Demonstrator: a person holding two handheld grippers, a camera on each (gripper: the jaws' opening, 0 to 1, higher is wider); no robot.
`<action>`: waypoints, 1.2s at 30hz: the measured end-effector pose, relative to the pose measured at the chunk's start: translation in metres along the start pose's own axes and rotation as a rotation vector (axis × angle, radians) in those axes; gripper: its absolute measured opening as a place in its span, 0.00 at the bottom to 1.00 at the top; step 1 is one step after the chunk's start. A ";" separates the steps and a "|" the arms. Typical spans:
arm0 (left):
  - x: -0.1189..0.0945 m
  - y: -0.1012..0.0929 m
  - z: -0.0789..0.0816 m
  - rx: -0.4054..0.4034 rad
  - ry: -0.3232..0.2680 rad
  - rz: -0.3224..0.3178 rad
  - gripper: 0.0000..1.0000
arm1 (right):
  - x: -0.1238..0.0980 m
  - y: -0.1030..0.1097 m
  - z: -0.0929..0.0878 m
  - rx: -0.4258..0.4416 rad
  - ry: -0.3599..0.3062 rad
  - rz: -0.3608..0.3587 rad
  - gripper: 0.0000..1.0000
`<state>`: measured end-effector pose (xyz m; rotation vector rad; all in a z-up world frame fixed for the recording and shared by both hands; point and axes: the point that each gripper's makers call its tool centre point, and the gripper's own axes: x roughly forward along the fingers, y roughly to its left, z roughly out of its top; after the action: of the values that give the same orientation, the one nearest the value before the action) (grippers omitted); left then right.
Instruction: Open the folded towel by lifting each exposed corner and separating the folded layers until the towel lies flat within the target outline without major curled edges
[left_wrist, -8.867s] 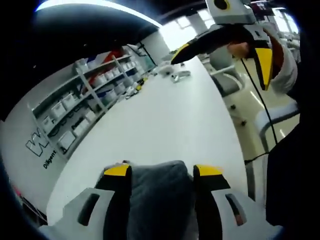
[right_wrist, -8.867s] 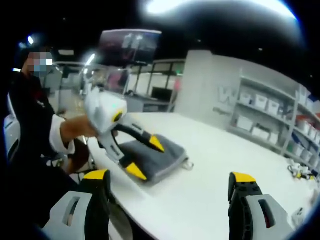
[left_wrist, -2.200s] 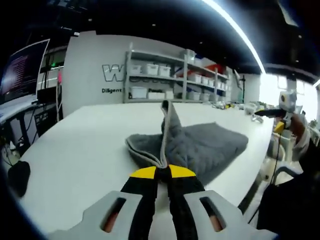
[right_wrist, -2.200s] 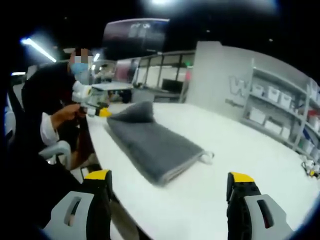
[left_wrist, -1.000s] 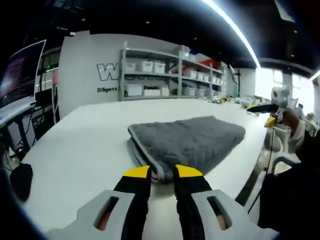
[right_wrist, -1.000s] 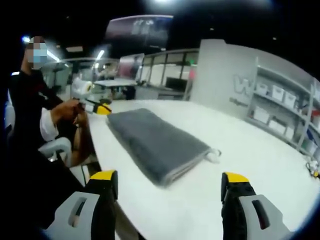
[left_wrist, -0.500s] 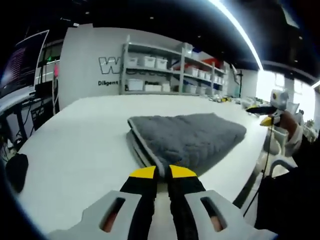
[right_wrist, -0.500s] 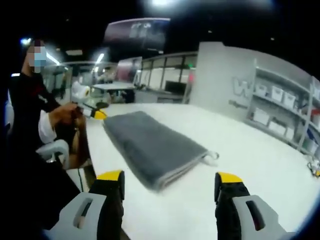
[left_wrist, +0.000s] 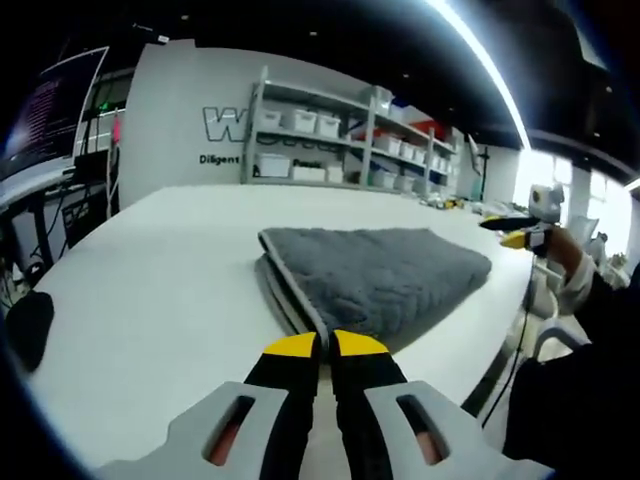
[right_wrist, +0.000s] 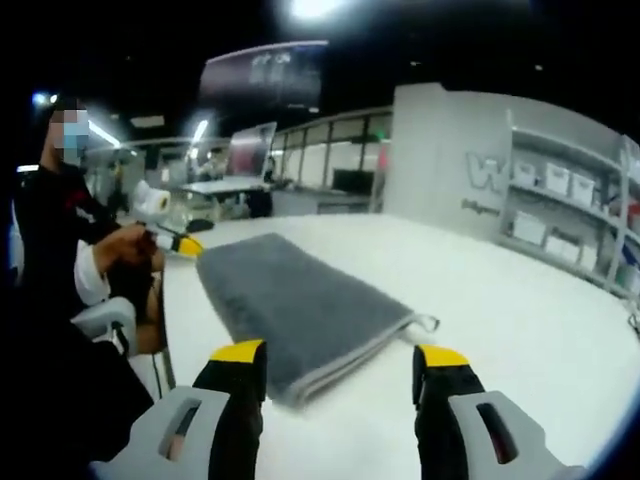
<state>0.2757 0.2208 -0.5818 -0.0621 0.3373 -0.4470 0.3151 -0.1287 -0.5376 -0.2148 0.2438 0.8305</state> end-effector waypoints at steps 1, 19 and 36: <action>0.000 0.000 0.000 -0.002 -0.003 0.002 0.04 | 0.002 -0.001 0.000 0.003 0.002 0.002 0.57; -0.002 -0.001 -0.001 -0.006 0.013 0.010 0.04 | 0.032 -0.029 0.010 0.017 0.019 0.002 0.42; -0.007 -0.008 0.005 0.049 -0.021 -0.040 0.11 | 0.067 -0.052 0.007 0.075 0.082 0.015 0.35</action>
<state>0.2685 0.2167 -0.5744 -0.0259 0.3043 -0.4937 0.3981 -0.1135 -0.5456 -0.1776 0.3533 0.8271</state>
